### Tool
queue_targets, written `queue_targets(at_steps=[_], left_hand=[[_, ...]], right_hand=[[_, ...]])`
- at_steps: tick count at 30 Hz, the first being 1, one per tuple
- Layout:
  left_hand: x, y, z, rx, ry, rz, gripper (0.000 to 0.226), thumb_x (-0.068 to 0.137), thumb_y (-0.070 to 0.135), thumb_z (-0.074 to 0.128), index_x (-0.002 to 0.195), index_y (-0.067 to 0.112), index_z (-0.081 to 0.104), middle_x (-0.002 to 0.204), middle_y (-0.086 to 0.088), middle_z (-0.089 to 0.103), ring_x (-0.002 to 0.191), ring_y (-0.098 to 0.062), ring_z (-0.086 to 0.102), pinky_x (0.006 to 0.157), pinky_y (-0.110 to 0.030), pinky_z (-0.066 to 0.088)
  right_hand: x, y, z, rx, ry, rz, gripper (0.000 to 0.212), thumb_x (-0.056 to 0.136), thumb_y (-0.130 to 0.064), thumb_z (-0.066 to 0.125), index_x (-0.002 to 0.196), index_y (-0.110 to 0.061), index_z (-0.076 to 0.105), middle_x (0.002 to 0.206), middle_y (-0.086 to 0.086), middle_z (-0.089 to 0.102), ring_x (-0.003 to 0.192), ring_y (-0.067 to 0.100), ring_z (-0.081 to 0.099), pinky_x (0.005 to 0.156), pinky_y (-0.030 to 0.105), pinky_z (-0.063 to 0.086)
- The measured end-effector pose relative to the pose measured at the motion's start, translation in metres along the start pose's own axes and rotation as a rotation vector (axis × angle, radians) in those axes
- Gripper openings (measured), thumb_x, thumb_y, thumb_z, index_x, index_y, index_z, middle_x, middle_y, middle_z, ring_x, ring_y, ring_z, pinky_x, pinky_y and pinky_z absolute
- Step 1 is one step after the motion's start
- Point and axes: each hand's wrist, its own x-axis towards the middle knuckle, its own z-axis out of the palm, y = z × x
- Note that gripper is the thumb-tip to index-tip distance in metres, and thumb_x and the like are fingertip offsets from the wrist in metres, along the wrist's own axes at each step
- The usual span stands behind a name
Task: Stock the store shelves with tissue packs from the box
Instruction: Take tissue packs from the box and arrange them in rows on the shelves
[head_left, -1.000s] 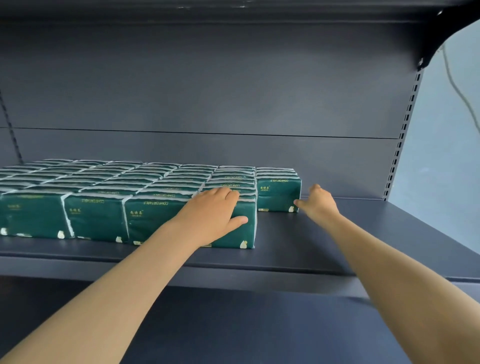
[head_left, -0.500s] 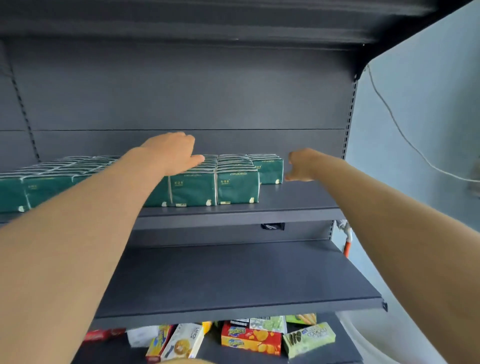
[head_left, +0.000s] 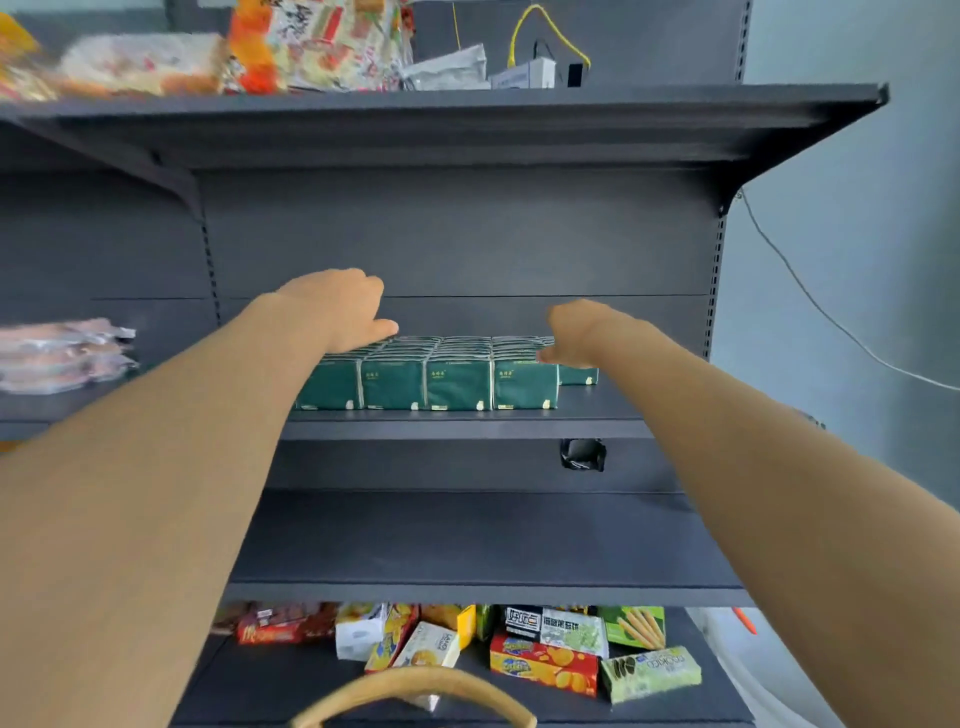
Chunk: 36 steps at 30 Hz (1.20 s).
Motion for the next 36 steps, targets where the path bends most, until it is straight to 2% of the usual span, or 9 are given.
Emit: queue_targets(at_steps=[7, 10, 14, 22, 24, 28, 30, 33, 36], left_hand=[[-0.093, -0.01, 0.007, 0.028, -0.098, -0.038, 0.046, 0.098, 0.043, 0.039, 0.124, 0.007, 0.048, 0.119, -0.011, 0.05, 0.109, -0.027, 0.05, 0.091, -0.041, 0.045], [-0.135, -0.015, 0.027, 0.013, -0.19, -0.061, 0.046, 0.098, 0.044, 0.041, 0.124, 0.007, 0.048, 0.118, -0.011, 0.05, 0.109, -0.028, 0.05, 0.091, -0.041, 0.044], [-0.176, -0.018, 0.07, -0.028, -0.29, -0.068, 0.049, 0.098, 0.044, 0.04, 0.13, 0.007, 0.046, 0.126, -0.013, 0.048, 0.116, -0.029, 0.048, 0.095, -0.042, 0.044], [-0.213, -0.012, 0.225, -0.175, -0.541, -0.038, 0.042, 0.098, 0.041, 0.041, 0.125, 0.009, 0.048, 0.123, -0.009, 0.05, 0.114, -0.026, 0.049, 0.091, -0.038, 0.042], [-0.211, -0.009, 0.27, -0.211, -0.591, -0.003, 0.043, 0.098, 0.041, 0.042, 0.126, 0.009, 0.048, 0.125, -0.009, 0.05, 0.116, -0.027, 0.049, 0.091, -0.038, 0.042], [-0.208, -0.004, 0.359, -0.329, -0.72, 0.071, 0.04, 0.098, 0.038, 0.042, 0.124, 0.01, 0.051, 0.115, -0.008, 0.052, 0.106, -0.024, 0.053, 0.083, -0.037, 0.045], [-0.21, -0.001, 0.401, -0.377, -0.78, 0.116, 0.044, 0.097, 0.039, 0.042, 0.133, 0.013, 0.046, 0.12, -0.006, 0.053, 0.105, -0.023, 0.055, 0.084, -0.037, 0.049], [-0.215, 0.007, 0.456, -0.393, -0.862, 0.189, 0.049, 0.099, 0.04, 0.04, 0.137, 0.01, 0.039, 0.134, -0.007, 0.047, 0.115, -0.024, 0.05, 0.087, -0.036, 0.045], [-0.226, 0.021, 0.495, -0.424, -0.95, 0.222, 0.043, 0.099, 0.04, 0.039, 0.129, 0.008, 0.046, 0.131, -0.009, 0.047, 0.119, -0.026, 0.048, 0.091, -0.037, 0.041]], right_hand=[[-0.069, -0.04, 0.012, 0.068, -0.039, -0.095, 0.043, 0.096, -0.031, 0.049, 0.128, -0.003, 0.045, 0.126, 0.013, 0.055, 0.113, 0.032, 0.053, 0.084, 0.037, 0.045], [-0.098, -0.057, 0.034, 0.078, -0.104, -0.109, 0.042, 0.096, -0.031, 0.049, 0.13, -0.006, 0.045, 0.126, 0.013, 0.054, 0.112, 0.032, 0.053, 0.078, 0.034, 0.042], [-0.124, -0.08, 0.083, 0.097, -0.216, -0.158, 0.041, 0.095, -0.032, 0.05, 0.127, -0.006, 0.046, 0.123, 0.014, 0.054, 0.113, 0.033, 0.052, 0.083, 0.036, 0.043], [-0.131, -0.132, 0.222, 0.081, -0.462, -0.171, 0.038, 0.094, -0.03, 0.051, 0.123, -0.007, 0.051, 0.121, 0.011, 0.058, 0.111, 0.028, 0.055, 0.086, 0.036, 0.046], [-0.124, -0.144, 0.258, 0.079, -0.53, -0.16, 0.038, 0.094, -0.03, 0.05, 0.122, -0.005, 0.053, 0.12, 0.012, 0.06, 0.11, 0.028, 0.057, 0.084, 0.034, 0.046], [-0.115, -0.168, 0.331, 0.096, -0.712, -0.102, 0.043, 0.096, -0.032, 0.047, 0.13, -0.006, 0.048, 0.118, 0.011, 0.061, 0.105, 0.024, 0.06, 0.075, 0.029, 0.045], [-0.117, -0.178, 0.369, 0.134, -0.809, -0.038, 0.045, 0.096, -0.033, 0.048, 0.132, -0.006, 0.047, 0.121, 0.011, 0.059, 0.108, 0.024, 0.058, 0.081, 0.03, 0.046], [-0.131, -0.189, 0.424, 0.211, -0.904, 0.036, 0.052, 0.092, -0.032, 0.054, 0.137, -0.009, 0.041, 0.129, 0.009, 0.053, 0.114, 0.025, 0.054, 0.094, 0.032, 0.046], [-0.149, -0.196, 0.466, 0.236, -1.002, 0.107, 0.045, 0.093, -0.034, 0.055, 0.13, -0.01, 0.048, 0.121, 0.008, 0.057, 0.108, 0.022, 0.057, 0.089, 0.03, 0.048]])
